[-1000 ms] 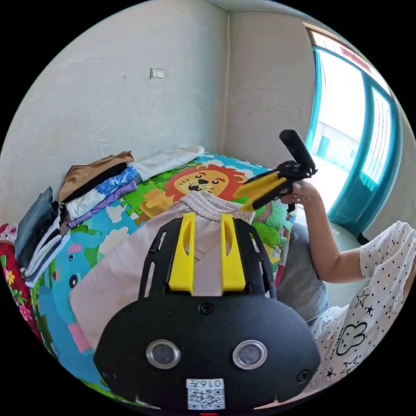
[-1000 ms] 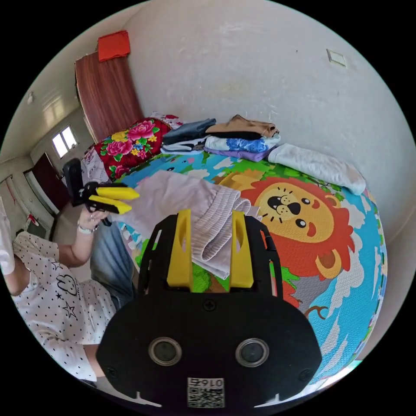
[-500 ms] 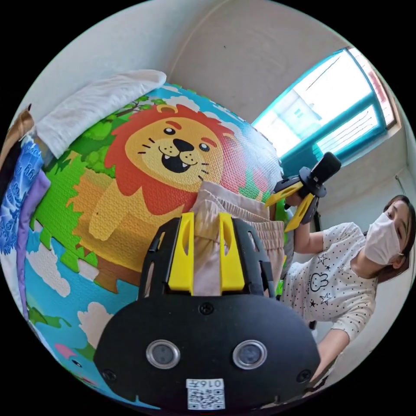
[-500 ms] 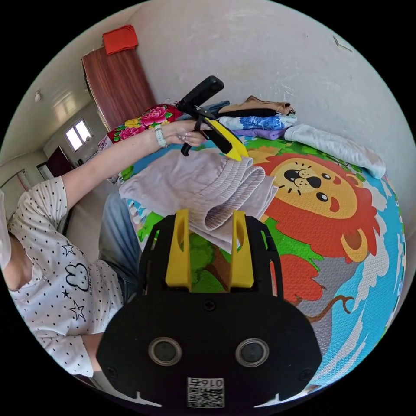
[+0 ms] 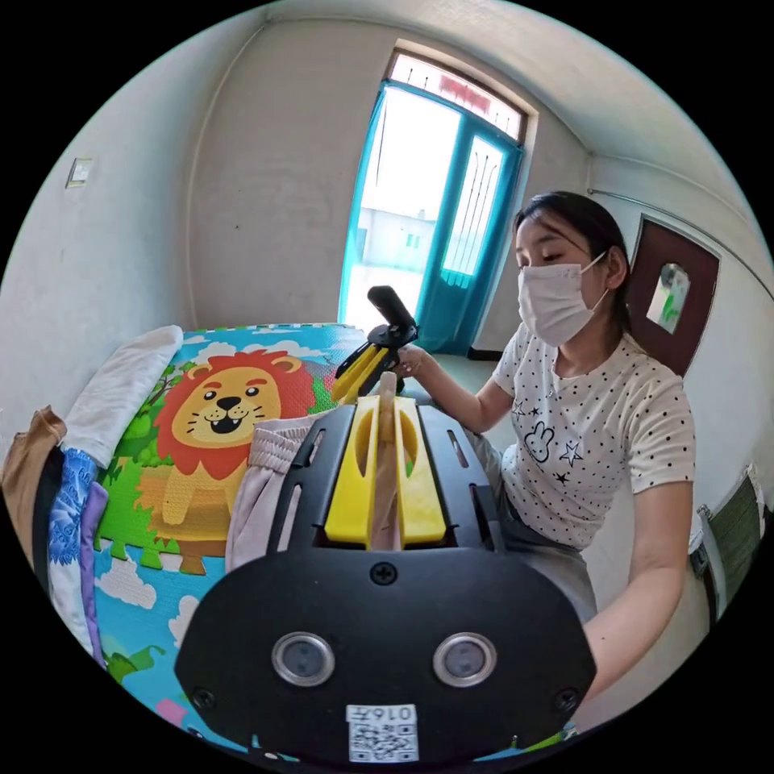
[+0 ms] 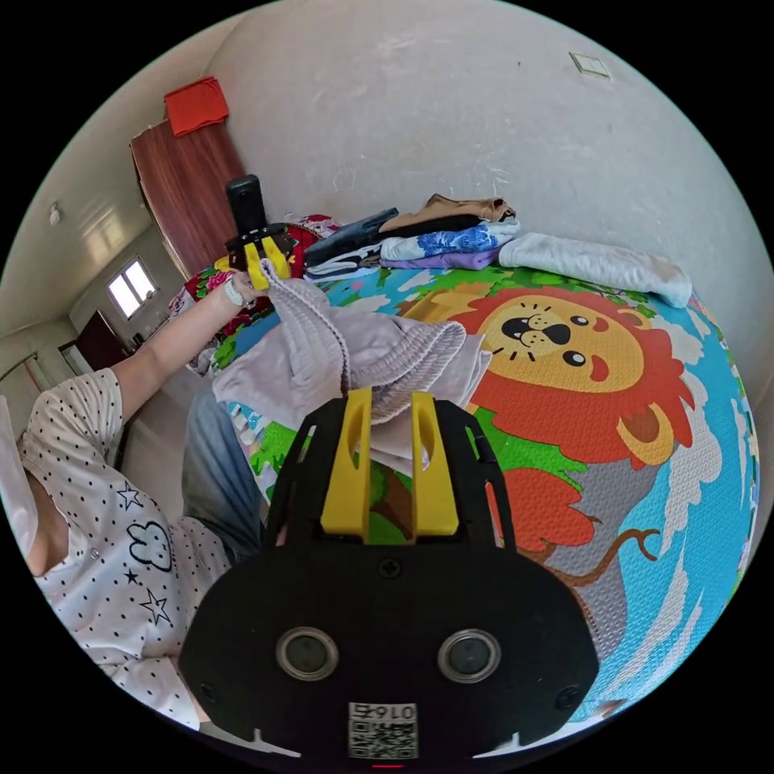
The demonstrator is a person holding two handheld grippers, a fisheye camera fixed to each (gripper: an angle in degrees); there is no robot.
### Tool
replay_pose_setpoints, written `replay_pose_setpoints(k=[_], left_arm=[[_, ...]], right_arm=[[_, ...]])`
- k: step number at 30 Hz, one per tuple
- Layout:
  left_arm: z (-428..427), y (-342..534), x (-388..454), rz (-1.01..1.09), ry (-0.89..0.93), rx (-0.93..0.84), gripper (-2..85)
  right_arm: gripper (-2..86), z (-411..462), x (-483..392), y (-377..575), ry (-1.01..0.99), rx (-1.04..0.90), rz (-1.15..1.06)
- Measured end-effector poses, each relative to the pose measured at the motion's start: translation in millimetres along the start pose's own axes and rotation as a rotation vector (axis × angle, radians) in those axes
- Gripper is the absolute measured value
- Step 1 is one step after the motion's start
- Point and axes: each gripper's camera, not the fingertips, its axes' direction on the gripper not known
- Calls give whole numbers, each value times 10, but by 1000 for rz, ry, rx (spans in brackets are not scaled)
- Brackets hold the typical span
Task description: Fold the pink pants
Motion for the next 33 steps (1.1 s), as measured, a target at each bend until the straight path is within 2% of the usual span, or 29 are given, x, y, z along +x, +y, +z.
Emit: replay_pose_setpoints(k=[4,7,13,16,18,20,23,27,30,33], left_arm=[[-96,28,46,8,14,34,6],[-34,21,94,26,40,11,8],[-17,-38,164,71,65,21,11],[-24,-48,201,89,68,7,13],[-48,-43,210,91,56,6,14],[-83,-31,195,80,49,18,15],[-120,0,166,59,54,33,14],[-130,7,151,54,55,23,14],[-111,12,136,58,87,29,14],[-87,1,130,70,106,37,16]], right_arm=[[70,-9,-182,-39,58,7,50],[73,-39,-484,-76,106,22,-15],[80,114,-1181,-205,289,-66,-167],[78,-68,-1665,-172,453,118,-316],[77,-65,-1910,-115,478,217,-441],[76,129,-2104,-36,482,167,-612],[56,439,-2181,-10,625,-10,-683],[7,460,-2206,47,492,-36,-745],[9,271,-2156,-6,412,76,-690],[16,38,-2035,-192,304,228,-544]])
